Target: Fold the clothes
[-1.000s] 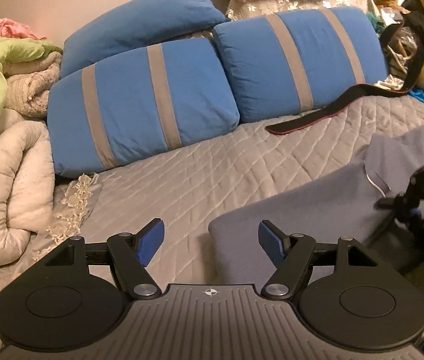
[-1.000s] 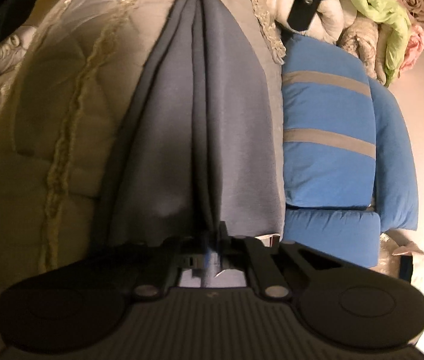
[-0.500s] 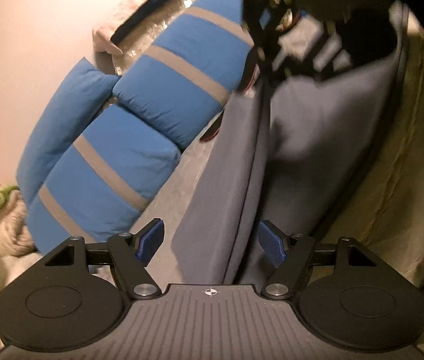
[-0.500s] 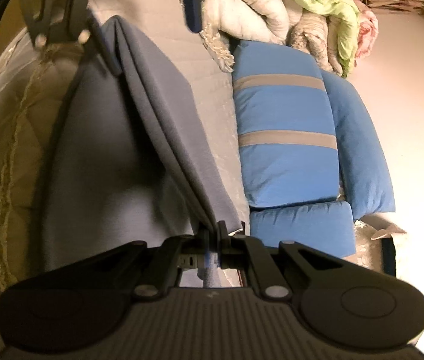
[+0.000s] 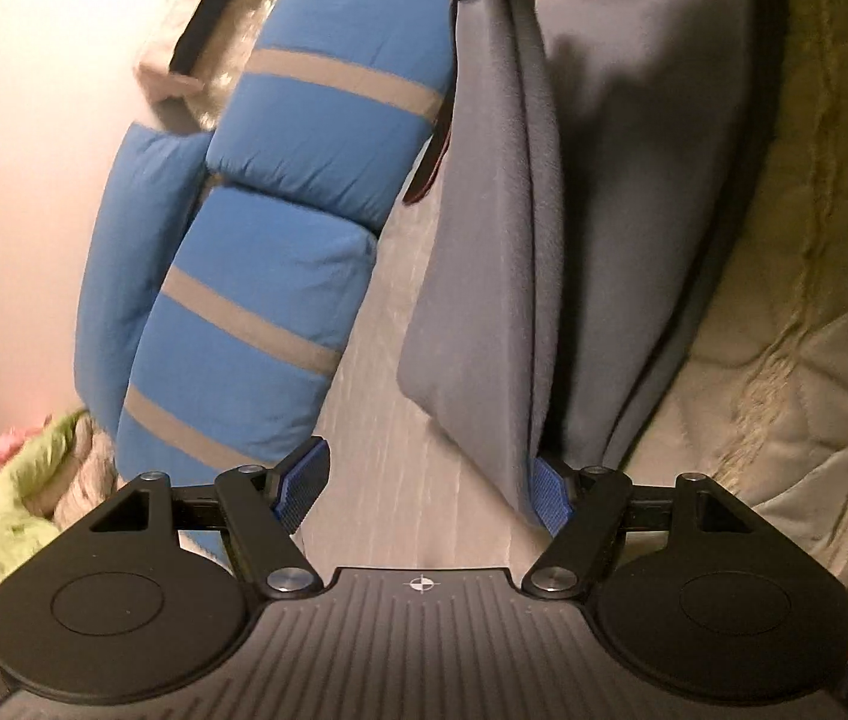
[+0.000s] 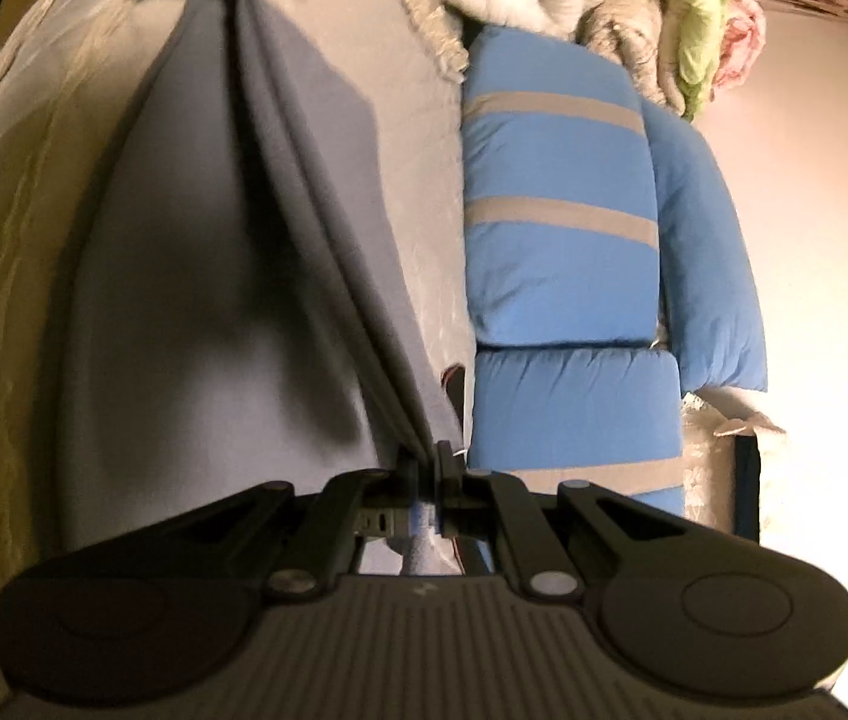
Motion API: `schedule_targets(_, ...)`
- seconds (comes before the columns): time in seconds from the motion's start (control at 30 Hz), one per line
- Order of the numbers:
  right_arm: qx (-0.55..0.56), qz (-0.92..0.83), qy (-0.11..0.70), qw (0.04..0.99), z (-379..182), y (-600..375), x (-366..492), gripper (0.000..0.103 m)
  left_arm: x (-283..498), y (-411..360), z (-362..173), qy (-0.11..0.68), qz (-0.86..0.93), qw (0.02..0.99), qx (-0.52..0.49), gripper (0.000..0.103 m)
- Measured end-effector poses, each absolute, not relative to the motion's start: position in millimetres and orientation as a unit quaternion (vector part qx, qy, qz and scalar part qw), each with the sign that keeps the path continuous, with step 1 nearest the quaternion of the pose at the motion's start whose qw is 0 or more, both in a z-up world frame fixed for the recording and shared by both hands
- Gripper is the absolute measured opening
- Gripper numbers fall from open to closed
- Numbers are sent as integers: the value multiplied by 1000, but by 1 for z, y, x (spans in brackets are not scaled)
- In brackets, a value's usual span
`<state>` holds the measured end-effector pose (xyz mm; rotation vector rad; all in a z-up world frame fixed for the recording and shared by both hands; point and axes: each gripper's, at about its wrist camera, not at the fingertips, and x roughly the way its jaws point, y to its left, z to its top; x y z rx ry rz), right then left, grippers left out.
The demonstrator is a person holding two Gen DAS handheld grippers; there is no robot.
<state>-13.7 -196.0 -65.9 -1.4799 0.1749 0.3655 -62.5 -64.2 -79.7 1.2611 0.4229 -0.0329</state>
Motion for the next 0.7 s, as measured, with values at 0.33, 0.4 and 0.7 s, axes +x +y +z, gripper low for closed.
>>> schedule_targets(0.33,-686,193,185,677,-81,-215,-17,4,-59,-71,-89,214,-36,762,610,69)
schedule_targets(0.4,-681,216,207,669,-88,-216,-22,4,-61,-70,-89,215,-39,761,610,69)
schedule_targets(0.7,-671,252,239,655,-92,-217,-30,4,-65,-66,-91,218,-67,748,624,57)
